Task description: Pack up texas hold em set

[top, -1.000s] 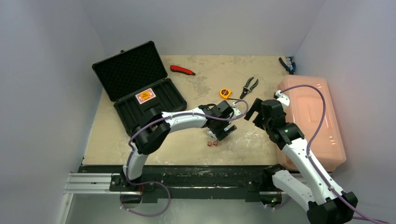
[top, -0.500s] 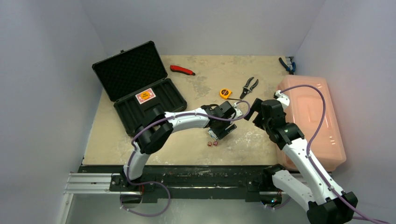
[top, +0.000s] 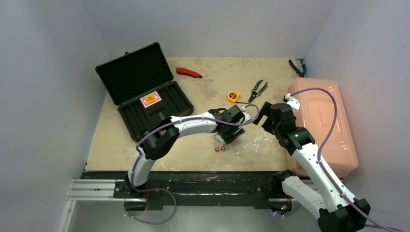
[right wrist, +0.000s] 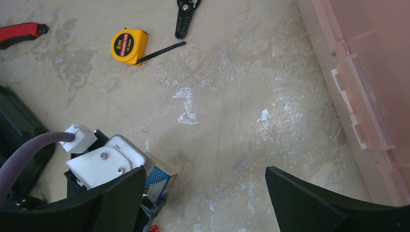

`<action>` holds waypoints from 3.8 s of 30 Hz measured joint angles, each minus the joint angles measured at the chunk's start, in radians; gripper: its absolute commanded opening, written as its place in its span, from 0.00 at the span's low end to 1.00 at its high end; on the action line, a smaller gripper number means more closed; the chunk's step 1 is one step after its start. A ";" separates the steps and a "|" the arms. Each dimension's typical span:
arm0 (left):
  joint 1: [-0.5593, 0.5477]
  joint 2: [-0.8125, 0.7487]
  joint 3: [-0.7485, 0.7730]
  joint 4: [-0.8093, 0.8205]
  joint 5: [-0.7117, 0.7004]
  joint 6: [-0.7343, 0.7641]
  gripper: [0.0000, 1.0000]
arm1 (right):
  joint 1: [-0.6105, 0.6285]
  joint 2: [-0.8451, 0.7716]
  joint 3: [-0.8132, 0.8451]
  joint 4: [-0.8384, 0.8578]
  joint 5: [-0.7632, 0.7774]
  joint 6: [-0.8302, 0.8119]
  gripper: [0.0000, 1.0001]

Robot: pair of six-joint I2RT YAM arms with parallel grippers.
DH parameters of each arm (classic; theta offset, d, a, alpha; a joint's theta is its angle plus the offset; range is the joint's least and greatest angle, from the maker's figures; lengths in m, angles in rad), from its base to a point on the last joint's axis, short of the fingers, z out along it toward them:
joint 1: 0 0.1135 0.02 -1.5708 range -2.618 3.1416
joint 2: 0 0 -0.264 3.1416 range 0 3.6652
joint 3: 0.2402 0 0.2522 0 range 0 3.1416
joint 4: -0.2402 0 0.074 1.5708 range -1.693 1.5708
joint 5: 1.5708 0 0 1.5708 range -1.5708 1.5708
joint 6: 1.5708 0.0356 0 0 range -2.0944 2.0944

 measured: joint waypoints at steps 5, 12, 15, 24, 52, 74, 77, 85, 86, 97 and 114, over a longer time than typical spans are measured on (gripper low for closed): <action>-0.001 -0.007 0.000 -0.019 -0.018 0.001 0.00 | 0.000 0.000 0.000 0.000 0.000 0.000 0.99; -0.001 -0.064 -0.004 -0.053 -0.037 0.008 0.00 | 0.000 -0.001 0.000 0.000 0.000 0.000 0.99; -0.001 -0.103 -0.005 -0.060 -0.043 0.009 0.00 | 0.000 -0.001 0.000 0.000 0.000 0.000 0.99; -0.001 -0.235 -0.021 -0.143 -0.156 0.018 0.00 | 0.000 -0.003 0.000 0.000 -0.001 0.000 0.99; 0.253 -0.893 -0.502 -0.116 -0.195 0.515 0.00 | 0.000 -0.036 0.000 0.004 -0.026 -0.001 0.99; 0.556 -0.867 -0.458 -0.208 0.081 0.709 0.00 | 0.000 -0.042 -0.002 0.010 -0.045 -0.004 0.99; 0.591 -0.845 -0.428 -0.214 0.101 0.713 0.00 | 0.000 -0.042 -0.002 0.011 -0.050 -0.005 0.99; 0.644 -0.808 -0.419 -0.181 0.121 0.745 0.00 | 0.000 -0.039 -0.003 0.011 -0.053 -0.004 0.99; 0.649 -0.806 -0.430 -0.172 0.121 0.751 0.00 | 0.000 -0.037 -0.003 0.012 -0.053 -0.004 0.99; 0.708 -0.726 -0.448 -0.148 0.116 0.811 0.00 | 0.000 0.011 -0.004 0.016 -0.060 -0.012 0.99; 0.772 -0.534 -0.446 -0.138 0.167 0.816 0.00 | 0.000 -0.005 -0.004 0.018 -0.061 -0.015 0.99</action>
